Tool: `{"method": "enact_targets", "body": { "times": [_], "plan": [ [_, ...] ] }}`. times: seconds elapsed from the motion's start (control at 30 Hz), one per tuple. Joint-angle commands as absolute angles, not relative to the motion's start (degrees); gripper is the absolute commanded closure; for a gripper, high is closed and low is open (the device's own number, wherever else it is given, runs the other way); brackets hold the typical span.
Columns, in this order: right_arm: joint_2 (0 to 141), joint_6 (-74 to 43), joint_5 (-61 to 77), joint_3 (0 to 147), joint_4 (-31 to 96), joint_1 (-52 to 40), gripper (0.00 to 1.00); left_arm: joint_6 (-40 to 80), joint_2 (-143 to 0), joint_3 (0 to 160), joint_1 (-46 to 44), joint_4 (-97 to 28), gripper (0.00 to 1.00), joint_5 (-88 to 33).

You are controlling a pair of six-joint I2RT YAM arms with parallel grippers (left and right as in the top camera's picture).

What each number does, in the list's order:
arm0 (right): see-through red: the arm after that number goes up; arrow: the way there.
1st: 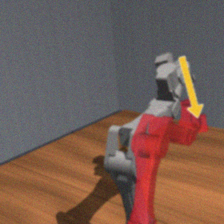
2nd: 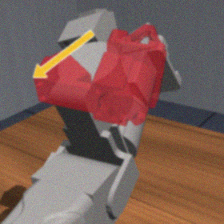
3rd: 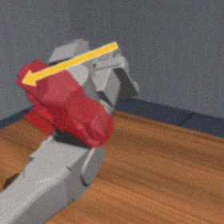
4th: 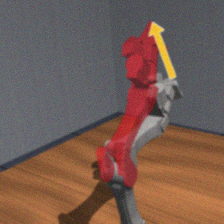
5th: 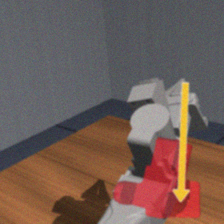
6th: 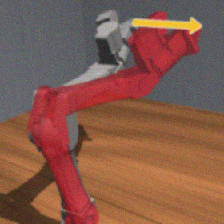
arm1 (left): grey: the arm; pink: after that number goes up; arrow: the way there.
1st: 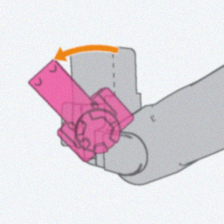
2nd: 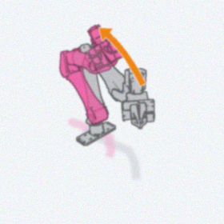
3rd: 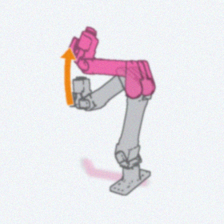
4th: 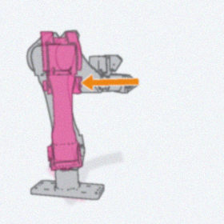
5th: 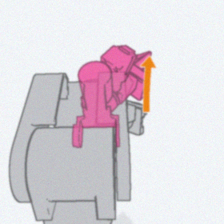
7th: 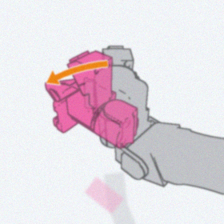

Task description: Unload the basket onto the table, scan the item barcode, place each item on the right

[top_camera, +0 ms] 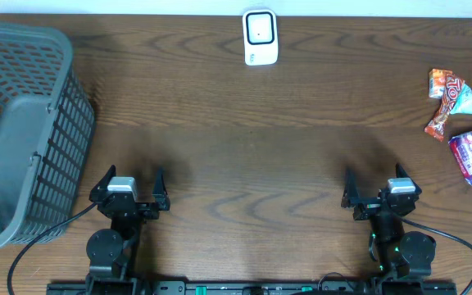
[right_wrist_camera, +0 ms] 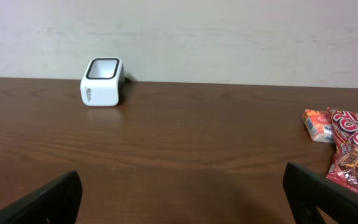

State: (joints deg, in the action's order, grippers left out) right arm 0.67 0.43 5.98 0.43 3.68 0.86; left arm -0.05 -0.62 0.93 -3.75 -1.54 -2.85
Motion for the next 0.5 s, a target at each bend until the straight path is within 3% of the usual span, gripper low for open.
{"method": "enact_targets", "body": {
  "times": [0.0, 0.47],
  "plan": [
    [0.3, -0.4, 6.3, 0.3, 3.9, 0.3, 0.01, -0.8, -0.1, 0.2, -3.4, -4.3, 0.02, -1.9],
    [0.3, -0.4, 6.3, 0.3, 3.9, 0.3, 0.01, -0.8, -0.1, 0.2, -3.7, -4.3, 0.02, -1.9]
  ]
}}
